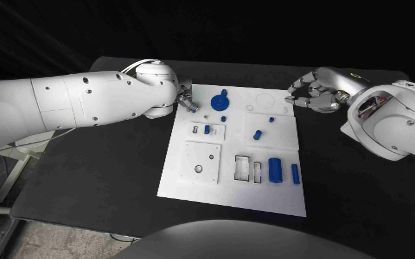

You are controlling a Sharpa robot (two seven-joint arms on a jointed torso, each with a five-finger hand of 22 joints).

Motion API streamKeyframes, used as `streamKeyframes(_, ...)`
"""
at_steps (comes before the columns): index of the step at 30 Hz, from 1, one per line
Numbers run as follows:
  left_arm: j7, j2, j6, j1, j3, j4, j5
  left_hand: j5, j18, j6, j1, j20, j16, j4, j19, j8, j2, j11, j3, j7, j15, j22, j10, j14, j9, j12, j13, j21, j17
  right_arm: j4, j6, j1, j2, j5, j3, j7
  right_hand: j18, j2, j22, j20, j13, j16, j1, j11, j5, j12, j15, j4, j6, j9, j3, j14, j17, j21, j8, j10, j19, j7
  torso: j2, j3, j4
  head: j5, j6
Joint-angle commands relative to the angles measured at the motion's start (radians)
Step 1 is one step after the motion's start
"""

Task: Assemble the parts on the task board

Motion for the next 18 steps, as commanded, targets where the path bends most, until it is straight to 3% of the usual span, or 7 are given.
streamKeyframes(1, 0.014, 0.000, -0.015, -0.001, 0.000, 0.003, 0.007, 0.029, 0.008, 0.007, 0.018, -0.006, 0.002, 0.000, -0.002, -0.004, -0.002, -0.007, 0.018, 0.000, -0.005, 0.169, 0.103, 0.103, 0.003, 0.002, 0.263, 0.000, 0.263, -0.002, 0.007, -0.001, 0.001, -0.004, 0.000, 0.000, 0.013, -0.001, 0.114, 0.000, 0.173, -0.004, 0.011, 0.006, 0.010, -0.003, 0.004, 0.000, 0.007, -0.002, 0.008, 0.058, 0.026, -0.006, -0.004, 0.038, -0.004, 0.000, 0.000, 0.0003, 0.0001, 0.001, 0.000)
streamKeyframes(4, 0.017, -0.002, -0.020, -0.001, 0.000, 0.003, 0.015, 0.044, 0.008, 0.006, 0.032, -0.008, 0.002, -0.002, -0.001, -0.005, -0.009, -0.008, 0.040, -0.002, -0.006, 0.170, 0.103, 0.103, 0.007, 0.002, 0.263, -0.001, 0.263, -0.002, 0.007, -0.001, 0.001, -0.004, 0.000, 0.000, 0.013, -0.001, 0.114, 0.000, 0.173, -0.004, 0.012, 0.006, 0.016, -0.004, 0.004, -0.001, 0.007, -0.002, 0.010, 0.058, 0.025, -0.006, -0.004, 0.038, -0.003, 0.000, 0.000, 0.0005, 0.0003, 0.001, 0.000)
streamKeyframes(9, 0.022, -0.007, -0.032, -0.001, 0.000, 0.008, 0.023, 0.009, 0.009, 0.005, 0.053, -0.009, 0.002, 0.002, -0.002, -0.007, -0.035, -0.009, 0.109, -0.001, -0.008, 0.171, 0.103, 0.103, 0.014, 0.002, 0.263, -0.004, 0.263, -0.003, 0.007, -0.001, 0.000, -0.004, 0.000, -0.001, 0.014, -0.002, 0.113, 0.000, 0.172, -0.005, 0.014, 0.006, 0.022, -0.004, 0.004, -0.002, 0.004, -0.004, 0.011, 0.057, 0.025, -0.009, -0.006, 0.037, -0.003, 0.000, -0.001, 0.0006, -0.0004, 0.001, 0.000)
streamKeyframes(18, 0.020, -0.033, -0.052, -0.001, 0.000, 0.031, 0.061, 0.001, 0.008, 0.011, 0.062, -0.010, 0.002, -0.003, -0.001, -0.003, -0.059, -0.011, 0.156, -0.004, -0.009, 0.173, 0.103, 0.103, 0.023, 0.002, 0.263, -0.005, 0.263, -0.003, 0.006, -0.002, -0.001, -0.004, 0.000, -0.002, 0.013, -0.002, 0.113, 0.000, 0.172, -0.005, 0.014, 0.006, 0.022, -0.004, 0.004, -0.002, 0.004, -0.004, 0.011, 0.057, 0.025, -0.009, -0.006, 0.037, -0.003, 0.000, 0.000, 0.0004, -0.0003, -0.001, 0.000)
